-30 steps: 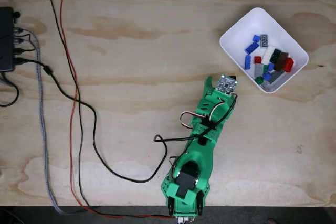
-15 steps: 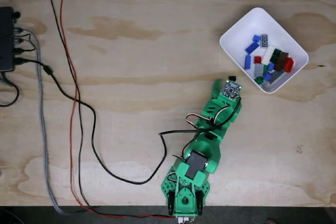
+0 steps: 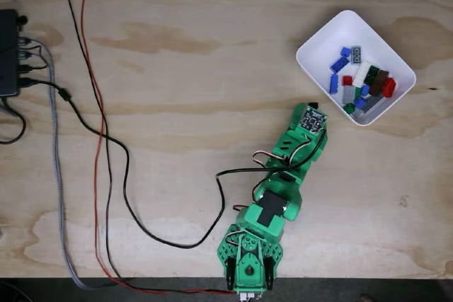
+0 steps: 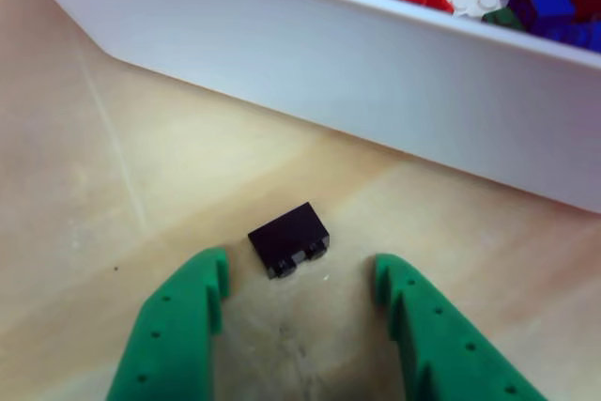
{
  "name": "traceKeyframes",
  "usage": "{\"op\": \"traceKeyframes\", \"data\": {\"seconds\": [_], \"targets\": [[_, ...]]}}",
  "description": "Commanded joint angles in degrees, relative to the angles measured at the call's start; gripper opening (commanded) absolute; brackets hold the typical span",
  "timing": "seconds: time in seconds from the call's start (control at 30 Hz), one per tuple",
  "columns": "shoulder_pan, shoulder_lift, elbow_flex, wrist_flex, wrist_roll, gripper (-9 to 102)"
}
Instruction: Put all lego bricks in the bin.
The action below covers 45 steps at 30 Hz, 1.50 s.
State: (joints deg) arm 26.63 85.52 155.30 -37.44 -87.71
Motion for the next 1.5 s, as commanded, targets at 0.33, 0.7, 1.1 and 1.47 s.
{"op": "traceKeyframes", "data": {"seconds": [0.33,0.7,1.1,1.47], "targets": [[0.4,-2.8,-2.3,-5.5,-0.8,9],[-0.5,1.6,-1.5,-2.1,1.1,2],[-0.7,5.2,-1.0,0.4,1.8,0],[-11.2,46.9,-1.1,43.2,16.3,0]]}}
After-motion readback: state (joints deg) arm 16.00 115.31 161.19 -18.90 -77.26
